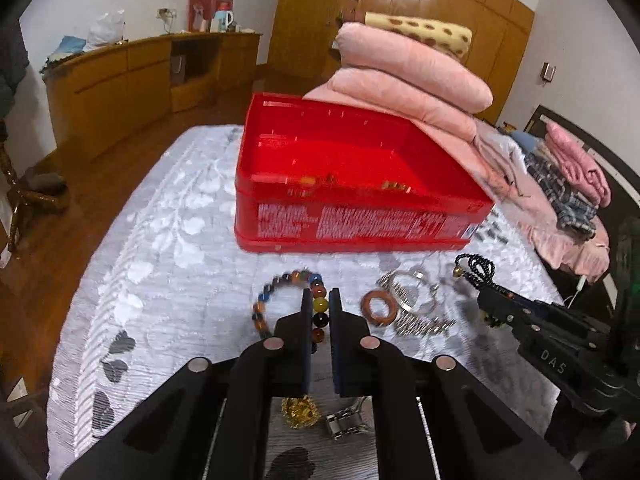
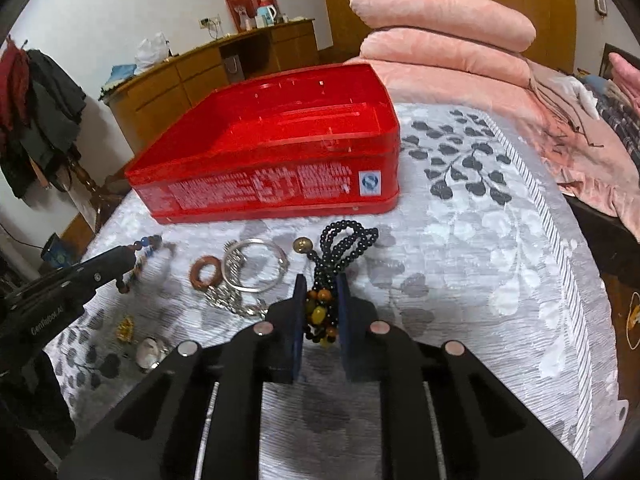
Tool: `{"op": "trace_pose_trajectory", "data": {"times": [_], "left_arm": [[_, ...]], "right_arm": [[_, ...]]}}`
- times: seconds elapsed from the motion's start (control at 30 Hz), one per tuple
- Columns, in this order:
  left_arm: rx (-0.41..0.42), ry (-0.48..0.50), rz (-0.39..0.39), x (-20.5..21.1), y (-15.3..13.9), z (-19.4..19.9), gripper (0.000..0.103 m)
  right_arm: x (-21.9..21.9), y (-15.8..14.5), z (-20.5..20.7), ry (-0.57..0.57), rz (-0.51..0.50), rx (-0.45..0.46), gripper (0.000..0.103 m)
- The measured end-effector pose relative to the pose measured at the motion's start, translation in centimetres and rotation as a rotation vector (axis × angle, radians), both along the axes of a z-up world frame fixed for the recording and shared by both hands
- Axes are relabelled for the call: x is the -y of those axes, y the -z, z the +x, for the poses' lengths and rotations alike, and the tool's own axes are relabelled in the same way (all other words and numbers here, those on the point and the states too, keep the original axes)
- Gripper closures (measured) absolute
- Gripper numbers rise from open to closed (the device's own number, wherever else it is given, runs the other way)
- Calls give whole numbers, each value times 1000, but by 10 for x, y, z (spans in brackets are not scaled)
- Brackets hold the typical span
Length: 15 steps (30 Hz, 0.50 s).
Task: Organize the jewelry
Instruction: 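Lower both held bead strands into the red tin box and release them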
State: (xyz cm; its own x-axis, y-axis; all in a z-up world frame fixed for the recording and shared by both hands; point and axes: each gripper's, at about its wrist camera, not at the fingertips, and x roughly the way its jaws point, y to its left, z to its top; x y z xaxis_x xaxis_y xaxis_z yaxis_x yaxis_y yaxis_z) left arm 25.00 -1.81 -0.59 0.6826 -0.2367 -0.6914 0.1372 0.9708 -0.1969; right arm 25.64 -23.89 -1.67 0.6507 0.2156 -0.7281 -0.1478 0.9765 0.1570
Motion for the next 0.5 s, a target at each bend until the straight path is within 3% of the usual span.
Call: {"op": "trace_pose_trajectory", "data": {"times": [0.5], "left_arm": [[168,26,-68,1,-65,11,95]], "right_arm": [[0,-62,11,-39,38,125,90]]}}
